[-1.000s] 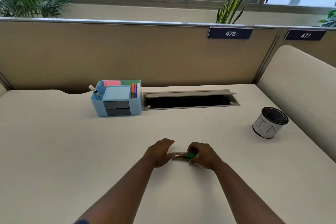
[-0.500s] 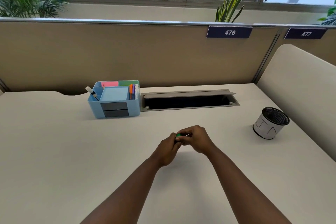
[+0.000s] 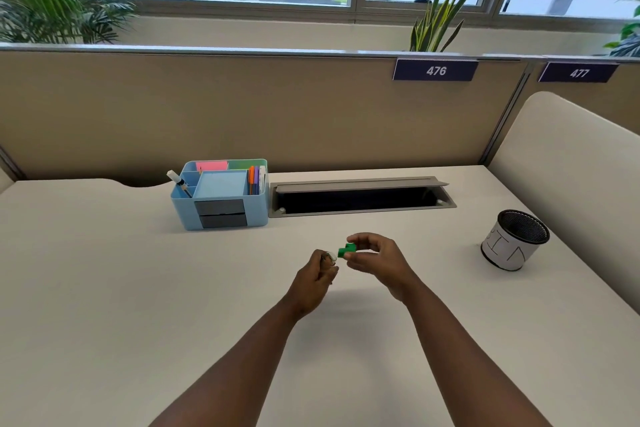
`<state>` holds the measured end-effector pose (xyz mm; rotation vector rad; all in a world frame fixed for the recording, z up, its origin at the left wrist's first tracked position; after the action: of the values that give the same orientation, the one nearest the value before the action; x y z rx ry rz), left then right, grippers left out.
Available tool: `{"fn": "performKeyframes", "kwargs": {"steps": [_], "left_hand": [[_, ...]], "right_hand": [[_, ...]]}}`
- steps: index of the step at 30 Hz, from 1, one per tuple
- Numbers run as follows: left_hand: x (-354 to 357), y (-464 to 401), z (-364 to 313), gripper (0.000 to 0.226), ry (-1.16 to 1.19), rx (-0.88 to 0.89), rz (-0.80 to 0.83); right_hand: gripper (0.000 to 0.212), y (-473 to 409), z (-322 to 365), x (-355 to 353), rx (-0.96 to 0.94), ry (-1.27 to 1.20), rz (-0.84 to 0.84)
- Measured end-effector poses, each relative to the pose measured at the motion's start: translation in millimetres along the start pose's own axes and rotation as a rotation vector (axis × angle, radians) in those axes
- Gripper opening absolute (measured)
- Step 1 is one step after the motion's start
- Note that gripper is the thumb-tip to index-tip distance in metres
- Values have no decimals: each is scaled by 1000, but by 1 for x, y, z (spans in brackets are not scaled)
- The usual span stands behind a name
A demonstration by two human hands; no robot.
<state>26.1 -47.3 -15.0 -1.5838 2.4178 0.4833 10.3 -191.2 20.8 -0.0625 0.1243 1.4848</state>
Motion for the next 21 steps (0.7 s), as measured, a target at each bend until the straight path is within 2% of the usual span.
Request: {"fn": "performKeyframes", "kwargs": {"steps": [3, 5, 8, 14, 17, 21], "left_hand": [[-4, 0, 2, 4, 33, 28, -62], [-7, 0, 5, 8, -7, 40, -134], [-11, 0, 10, 17, 53, 9, -220], [-12, -1, 15, 26, 109, -41, -306], [-7, -2, 14, 26, 75, -26, -308], [-2, -4, 12, 25, 54, -18, -314]], "right_hand": [[31, 5, -14, -4, 50, -34, -30], [23, 10, -26, -7, 69, -23, -54], [14, 15, -42, -11, 53, 94, -150], [19, 24, -69, -16, -13, 284, -271], [33, 27, -84, -20, 9, 372, -264], [32, 28, -92, -23, -18, 521, -205]]}}
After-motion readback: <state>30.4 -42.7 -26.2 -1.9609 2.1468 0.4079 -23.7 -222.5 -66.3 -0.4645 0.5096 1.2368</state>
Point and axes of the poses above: each hand's wrist, its own y-axis away from the middle knuckle, its own x-axis out of the palm, z = x × y, the point moved 3 cm from there along -y, towards the middle knuckle, and after that the axes turned 5 degrees about -x, right-handed, at the moved point
